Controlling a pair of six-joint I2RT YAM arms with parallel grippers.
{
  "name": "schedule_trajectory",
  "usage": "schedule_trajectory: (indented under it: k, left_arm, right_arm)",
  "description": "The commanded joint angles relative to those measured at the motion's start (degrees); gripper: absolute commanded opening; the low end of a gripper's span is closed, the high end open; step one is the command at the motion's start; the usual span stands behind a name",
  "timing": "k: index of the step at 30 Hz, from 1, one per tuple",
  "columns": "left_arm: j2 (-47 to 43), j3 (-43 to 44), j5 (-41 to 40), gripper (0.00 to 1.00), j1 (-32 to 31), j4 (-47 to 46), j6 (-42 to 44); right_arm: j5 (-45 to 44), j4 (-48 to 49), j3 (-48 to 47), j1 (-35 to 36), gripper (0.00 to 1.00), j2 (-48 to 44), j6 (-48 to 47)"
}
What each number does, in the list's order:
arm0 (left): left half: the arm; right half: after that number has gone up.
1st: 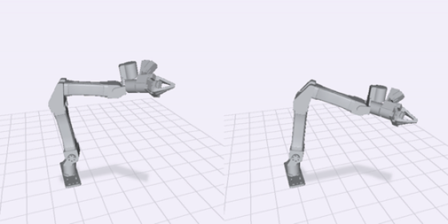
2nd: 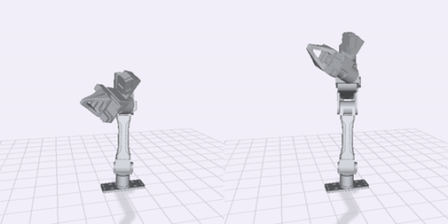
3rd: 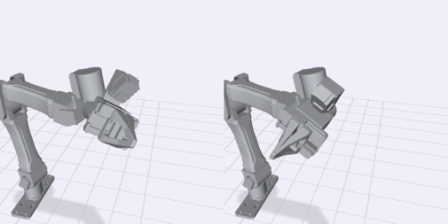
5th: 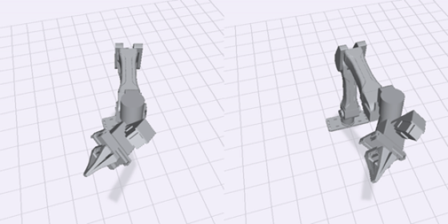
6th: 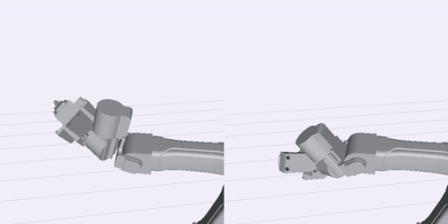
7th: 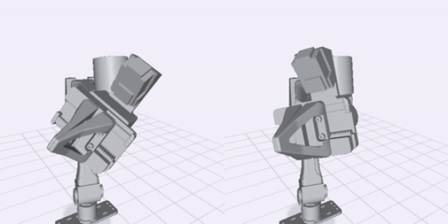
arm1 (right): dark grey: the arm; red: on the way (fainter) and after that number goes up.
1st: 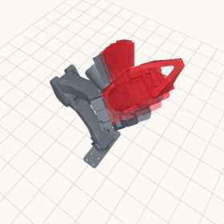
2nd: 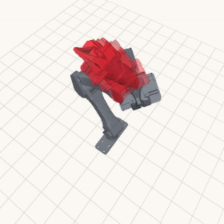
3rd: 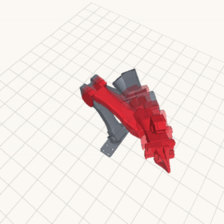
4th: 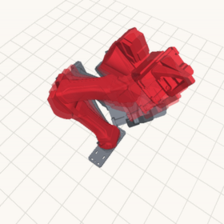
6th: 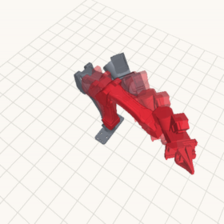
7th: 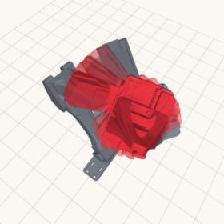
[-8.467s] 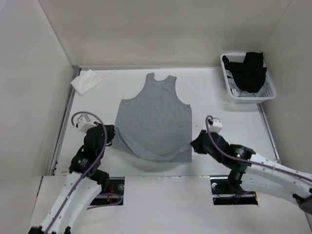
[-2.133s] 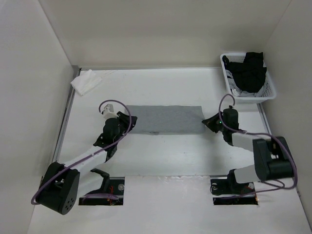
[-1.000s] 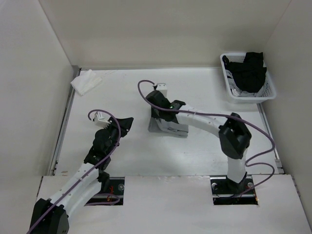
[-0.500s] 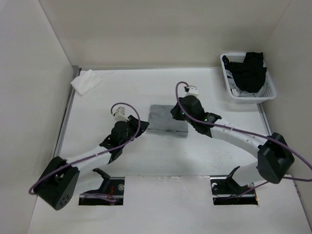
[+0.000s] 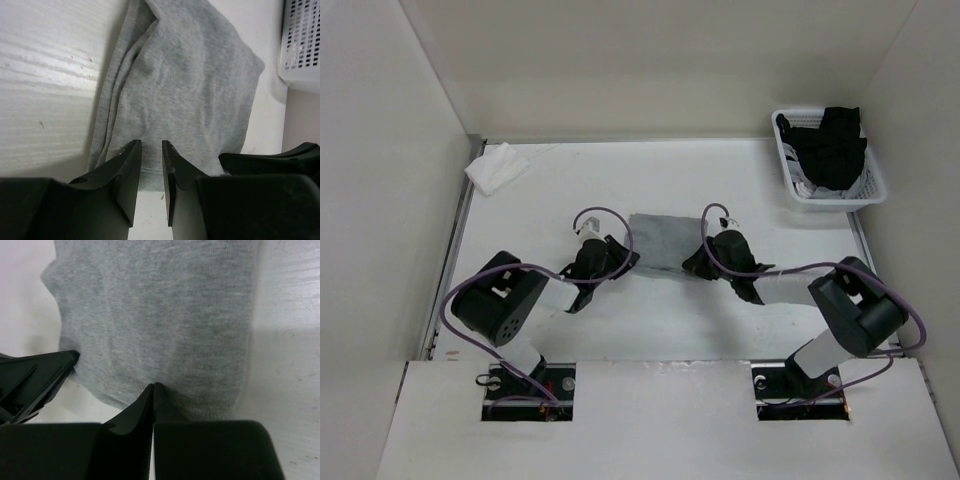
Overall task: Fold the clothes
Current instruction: Fold the tank top
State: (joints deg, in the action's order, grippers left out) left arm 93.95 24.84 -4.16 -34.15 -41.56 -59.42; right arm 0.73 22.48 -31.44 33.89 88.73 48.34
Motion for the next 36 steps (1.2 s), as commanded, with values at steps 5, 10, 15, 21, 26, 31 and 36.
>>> schedule_trajectory:
  k: [5,10,15,21,26,31,36]
  left_arm:
    - [-3.9,-4.7,1.4,0.22,3.9,-5.9,-0.7]
    - [-17.3,-6.6,-0.7,0.27,3.2,-2.8,2.8]
    - [-30.3,-4.5,-4.3,0.36,3.2,10.9,9.6]
    - [-38.1,-1.7,-12.4,0.47,6.1,29.0,16.2]
    - [-41.3,-0.6,-12.9,0.49,12.6,37.2,17.2]
    - [-41.0,0.7,-12.4,0.5,15.8,40.2,18.2]
    - [-38.8,1.2,-12.4,0.5,14.4,39.0,18.5]
  right_arm:
    - [0.8,7.6,4.4,-1.0,0.09,-1.9,3.4]
    - [1.1,3.4,3.1,-1.1,0.27,-12.4,0.1]
    - [-3.0,-2.9,0.0,-2.3,0.39,-24.3,-6.5]
    - [-16.7,-3.8,2.5,-7.6,0.48,-34.9,-9.3]
    - [-26.1,0.5,10.5,-11.2,0.52,-37.7,-8.4]
    - [-25.6,1.1,12.2,-14.2,0.52,-36.3,-5.6]
    - [-24.7,2.0,12.6,-14.9,0.52,-35.4,-5.0]
